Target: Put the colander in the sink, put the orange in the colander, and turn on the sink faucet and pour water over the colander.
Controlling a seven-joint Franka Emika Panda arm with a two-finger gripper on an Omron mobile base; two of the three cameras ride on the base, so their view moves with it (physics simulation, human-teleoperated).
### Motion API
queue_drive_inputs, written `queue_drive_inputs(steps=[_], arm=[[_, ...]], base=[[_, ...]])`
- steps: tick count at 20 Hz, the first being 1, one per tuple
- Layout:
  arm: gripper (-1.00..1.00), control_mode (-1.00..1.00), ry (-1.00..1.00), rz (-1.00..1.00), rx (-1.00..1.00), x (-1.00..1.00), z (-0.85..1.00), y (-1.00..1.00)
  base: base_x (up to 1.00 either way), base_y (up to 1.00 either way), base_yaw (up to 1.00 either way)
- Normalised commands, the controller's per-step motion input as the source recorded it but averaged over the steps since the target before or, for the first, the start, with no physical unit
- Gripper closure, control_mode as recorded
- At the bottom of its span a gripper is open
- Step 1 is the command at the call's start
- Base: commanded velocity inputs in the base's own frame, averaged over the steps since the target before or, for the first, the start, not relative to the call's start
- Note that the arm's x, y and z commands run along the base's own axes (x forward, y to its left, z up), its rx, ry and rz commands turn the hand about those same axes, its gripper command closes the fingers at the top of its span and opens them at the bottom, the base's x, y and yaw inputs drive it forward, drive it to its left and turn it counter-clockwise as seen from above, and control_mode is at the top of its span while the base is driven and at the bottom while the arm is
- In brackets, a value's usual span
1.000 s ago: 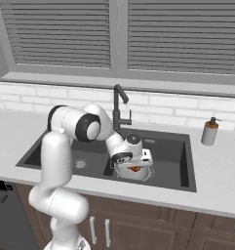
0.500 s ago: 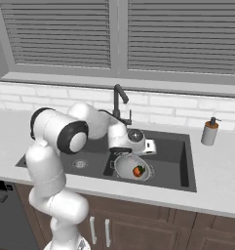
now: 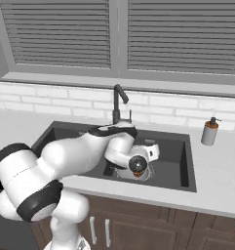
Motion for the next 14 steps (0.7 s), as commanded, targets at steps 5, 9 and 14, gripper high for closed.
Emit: queue_drive_inputs(steps=[5, 9, 14], arm=[[-1.00, -1.00, -0.14, 0.33, 0.12, -0.05, 0.70, -0.26], [-1.00, -1.00, 0.06, 0.25, 0.15, 0.21, 0.98, -0.17], [-1.00, -1.00, 0.40, 0.21, 0.08, 0.74, 0.76, -0.01]], base=[[0.00, 0.00, 0.00], [0.00, 0.00, 0.00], [0.00, 0.00, 0.00]])
